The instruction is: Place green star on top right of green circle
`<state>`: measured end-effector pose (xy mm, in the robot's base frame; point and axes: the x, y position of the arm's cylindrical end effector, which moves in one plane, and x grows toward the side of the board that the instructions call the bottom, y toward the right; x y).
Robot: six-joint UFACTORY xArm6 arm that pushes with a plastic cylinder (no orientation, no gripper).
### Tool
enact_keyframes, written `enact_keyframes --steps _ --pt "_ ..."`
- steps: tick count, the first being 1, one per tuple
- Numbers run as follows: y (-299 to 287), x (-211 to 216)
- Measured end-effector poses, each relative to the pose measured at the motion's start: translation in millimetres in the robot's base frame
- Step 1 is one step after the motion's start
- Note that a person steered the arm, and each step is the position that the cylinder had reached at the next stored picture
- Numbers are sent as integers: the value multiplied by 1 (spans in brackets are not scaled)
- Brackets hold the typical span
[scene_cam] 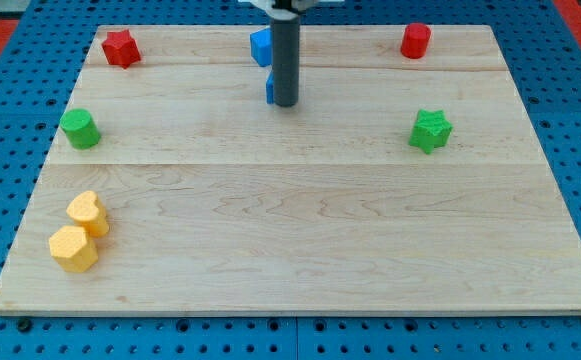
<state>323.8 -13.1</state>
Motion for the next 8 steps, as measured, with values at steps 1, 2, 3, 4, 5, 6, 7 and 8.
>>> enact_keyframes --steps 1,2,3,4,5,6,7,8 --pt "1 -31" --pt "10 20" --pt "33 80" --pt "95 124" --pt "204 128" --pt "242 93" --pt "214 71" --pt "144 75"
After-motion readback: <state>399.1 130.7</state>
